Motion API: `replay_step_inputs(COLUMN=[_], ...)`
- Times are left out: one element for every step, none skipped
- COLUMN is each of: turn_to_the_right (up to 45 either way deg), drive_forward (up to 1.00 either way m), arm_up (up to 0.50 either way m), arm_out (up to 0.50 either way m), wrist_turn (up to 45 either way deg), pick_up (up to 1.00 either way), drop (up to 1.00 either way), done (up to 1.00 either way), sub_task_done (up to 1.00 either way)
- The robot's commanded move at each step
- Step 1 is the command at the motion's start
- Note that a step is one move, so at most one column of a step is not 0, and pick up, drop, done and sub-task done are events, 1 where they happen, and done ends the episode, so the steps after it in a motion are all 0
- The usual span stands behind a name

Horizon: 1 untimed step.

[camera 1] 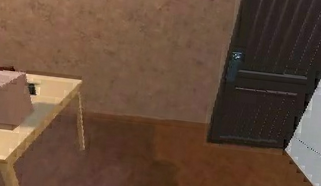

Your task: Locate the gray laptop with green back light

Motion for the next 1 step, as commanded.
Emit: replay_step_inputs(turn_to_the_right=[0.0], drive_forward=[0.35], arm_up=[0.0], arm_out=[0.0], wrist_turn=[0.0], pick_up=[0.0], drop=[0.0], done=[0.0], sub_task_done=[0.0])
